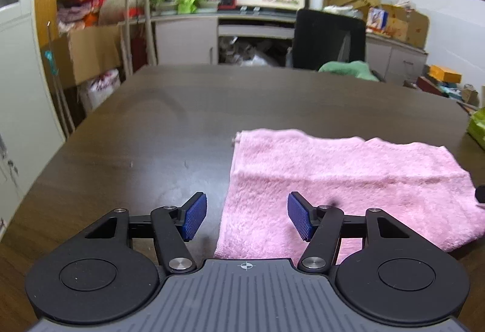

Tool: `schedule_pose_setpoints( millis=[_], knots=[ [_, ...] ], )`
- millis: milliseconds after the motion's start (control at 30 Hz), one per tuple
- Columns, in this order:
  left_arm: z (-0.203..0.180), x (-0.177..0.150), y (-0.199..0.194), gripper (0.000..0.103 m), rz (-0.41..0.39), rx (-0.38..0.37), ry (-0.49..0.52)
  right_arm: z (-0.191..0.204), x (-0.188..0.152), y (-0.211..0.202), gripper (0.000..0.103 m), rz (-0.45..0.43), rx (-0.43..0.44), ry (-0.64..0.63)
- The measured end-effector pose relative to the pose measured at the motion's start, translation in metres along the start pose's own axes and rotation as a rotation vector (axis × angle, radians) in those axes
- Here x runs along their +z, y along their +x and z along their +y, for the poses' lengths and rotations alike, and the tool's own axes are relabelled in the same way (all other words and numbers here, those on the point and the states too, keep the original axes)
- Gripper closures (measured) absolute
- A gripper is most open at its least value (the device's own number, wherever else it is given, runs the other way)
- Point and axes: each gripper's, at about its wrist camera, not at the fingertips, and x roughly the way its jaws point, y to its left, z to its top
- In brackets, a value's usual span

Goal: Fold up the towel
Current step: 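Release the folded hem by opening both tools, then pinch the folded towel edge with the right tool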

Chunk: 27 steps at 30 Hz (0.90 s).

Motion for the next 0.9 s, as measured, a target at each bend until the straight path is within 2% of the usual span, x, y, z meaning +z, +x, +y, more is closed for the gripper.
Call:
schedule_pose_setpoints(
  millis=[167,333,467,567,633,733,900],
  knots=[
    [-0.010,-0.008,-0.004,0.041,-0.007,-0.018,0.077,-0.014,-0.003,-0.004,0.056,0.014,0.051,0.058],
    [-0.017,-0.023,0.000,0.042,0.032,-0.026,0.132,-0.031,-0.002,-0.007,0.056,0.014,0.116,0.127],
    [-0.003,-0.018,-0.009,0.043,-0.007,-0.034,0.063,-0.044,-0.001,-0.010,0.048,0.015,0.168,0.182],
    [0.002,-0.015,-0.017,0.043,-0.064,-0.023,0.042,-0.046,0.001,-0.018,0.044,-0.045,0.165,0.187],
    [-0.003,-0.015,-0.018,0.043,-0.084,-0.050,0.059,-0.047,0.001,-0.023,0.043,-0.083,0.153,0.190],
    [-0.013,-0.017,-0.012,0.043,-0.059,-0.054,0.102,-0.051,0.002,-0.023,0.043,-0.103,0.130,0.213],
    [-0.018,-0.022,0.002,0.042,0.019,-0.035,0.125,-0.063,0.003,-0.011,0.042,-0.084,0.101,0.262]
  ],
)
